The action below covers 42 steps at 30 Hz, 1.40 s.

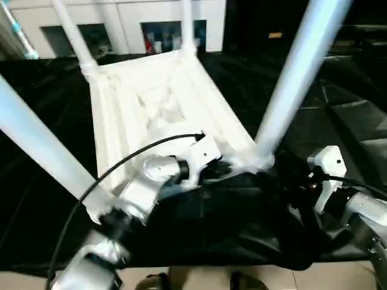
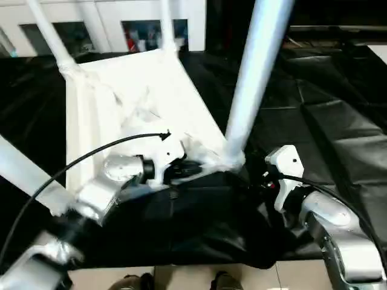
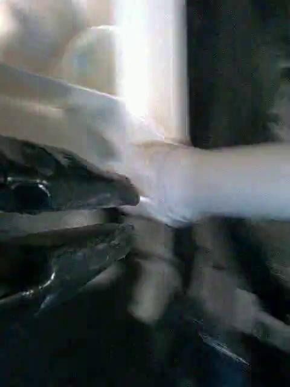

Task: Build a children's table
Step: Rotate leg to tighten, then rotate table base

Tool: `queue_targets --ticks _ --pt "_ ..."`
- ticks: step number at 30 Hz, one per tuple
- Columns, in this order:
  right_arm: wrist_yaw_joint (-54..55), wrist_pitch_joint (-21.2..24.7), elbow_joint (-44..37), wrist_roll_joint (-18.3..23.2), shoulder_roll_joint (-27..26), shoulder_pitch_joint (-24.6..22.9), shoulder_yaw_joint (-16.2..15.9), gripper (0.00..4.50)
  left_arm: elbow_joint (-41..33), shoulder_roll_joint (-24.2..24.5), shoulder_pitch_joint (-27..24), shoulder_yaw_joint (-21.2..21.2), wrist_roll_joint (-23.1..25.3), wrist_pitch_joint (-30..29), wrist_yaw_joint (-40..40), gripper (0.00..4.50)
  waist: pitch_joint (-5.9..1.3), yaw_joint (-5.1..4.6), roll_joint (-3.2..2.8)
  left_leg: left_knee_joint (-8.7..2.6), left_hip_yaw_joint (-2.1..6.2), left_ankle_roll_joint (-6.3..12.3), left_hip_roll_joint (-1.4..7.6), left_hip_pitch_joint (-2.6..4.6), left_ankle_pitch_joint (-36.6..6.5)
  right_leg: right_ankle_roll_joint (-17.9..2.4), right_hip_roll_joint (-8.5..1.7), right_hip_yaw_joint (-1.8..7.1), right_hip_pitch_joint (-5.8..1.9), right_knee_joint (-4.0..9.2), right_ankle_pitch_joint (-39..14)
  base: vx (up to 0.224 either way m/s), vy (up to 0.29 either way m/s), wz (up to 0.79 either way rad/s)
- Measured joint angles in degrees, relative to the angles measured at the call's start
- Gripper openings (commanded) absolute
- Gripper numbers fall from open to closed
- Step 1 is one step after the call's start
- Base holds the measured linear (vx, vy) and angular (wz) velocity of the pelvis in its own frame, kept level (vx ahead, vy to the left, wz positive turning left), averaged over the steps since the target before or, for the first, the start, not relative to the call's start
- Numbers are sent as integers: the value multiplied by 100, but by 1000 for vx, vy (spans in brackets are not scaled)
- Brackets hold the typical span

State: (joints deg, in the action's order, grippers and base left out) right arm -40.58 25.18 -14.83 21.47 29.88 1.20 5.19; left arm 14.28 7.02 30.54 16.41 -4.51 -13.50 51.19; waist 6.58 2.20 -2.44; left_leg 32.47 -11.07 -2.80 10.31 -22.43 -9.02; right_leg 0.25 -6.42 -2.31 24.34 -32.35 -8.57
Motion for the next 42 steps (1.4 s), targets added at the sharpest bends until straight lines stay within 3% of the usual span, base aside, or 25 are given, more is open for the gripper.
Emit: queue_targets --ticks 2,7,9,11,13,18,23,28,34,35,42 --pt "1 64 -104 85 -28 2 -6 373 -408 77 -53 -170 -204 -207 67 84 -14 -5 23 6 -2 0 0 3 0 -1 -1 2 -1 -6 0 0 0 0" --pt "3 100 -104 117 -36 2 -7 373 -496 99 -92 -231 -264 -312 92 84 -19 -2 36 36 -1 -6 0 3 -3 24 -2 10 -2 -37 -15 0 0 0" --pt "9 103 -103 118 -59 17 -13 373 -563 128 -128 -243 -294 -391 100 108 -19 -4 37 49 -1 -14 1 3 -7 31 -2 13 -3 -51 -19 0 0 0" --pt "86 144 -47 134 -405 308 -185 373 -1330 568 -627 -220 -549 -840 381 122 -22 -114 62 49 -12 -21 13 -1 -12 31 -2 13 11 -71 -19 0 0 0" --pt "190 145 42 137 -665 566 -389 373 -1769 935 -1056 -167 -691 -1277 649 137 -23 -164 72 46 -6 -38 39 12 -18 37 17 -2 26 -79 -22 0 0 0" --pt "393 167 350 244 -1084 953 -435 373 -2047 1303 -1371 55 -705 -1625 875 187 -24 -15 78 47 -23 -42 67 -14 -14 33 38 7 47 -87 -19 0 0 0" --pt "414 172 537 303 -1345 1255 -596 373 -2109 1242 -1453 168 -416 -1633 434 219 -26 -29 81 66 -39 -45 61 -22 -14 2 25 18 45 -83 0 0 0 0" --pt "879 -93 1068 -70 -1853 1559 -786 373 -2108 1146 -1653 236 21 -1433 -208 255 -27 -62 81 59 -39 -46 65 -29 -14 2 27 10 58 -83 1 0 0 0" --pt "1717 -351 1651 -338 -2264 1883 -712 373 -2136 1253 -1948 284 212 -1362 -519 303 -27 -30 81 57 -38 -47 64 -30 -14 2 28 10 59 -82 1 0 0 0" --pt "1893 -406 1781 -373 -2325 1951 -655 373 -2177 1268 -1980 285 212 -1364 -531 329 -28 -23 83 59 -38 -46 62 -31 -13 2 27 14 56 -82 1 0 0 0" --pt "2870 -848 2579 -563 -2520 2422 -154 373 -2266 1237 -2105 367 265 -1187 -658 374 -31 -8 95 73 -39 -45 58 -48 -12 3 22 20 56 -83 1 0 0 0"
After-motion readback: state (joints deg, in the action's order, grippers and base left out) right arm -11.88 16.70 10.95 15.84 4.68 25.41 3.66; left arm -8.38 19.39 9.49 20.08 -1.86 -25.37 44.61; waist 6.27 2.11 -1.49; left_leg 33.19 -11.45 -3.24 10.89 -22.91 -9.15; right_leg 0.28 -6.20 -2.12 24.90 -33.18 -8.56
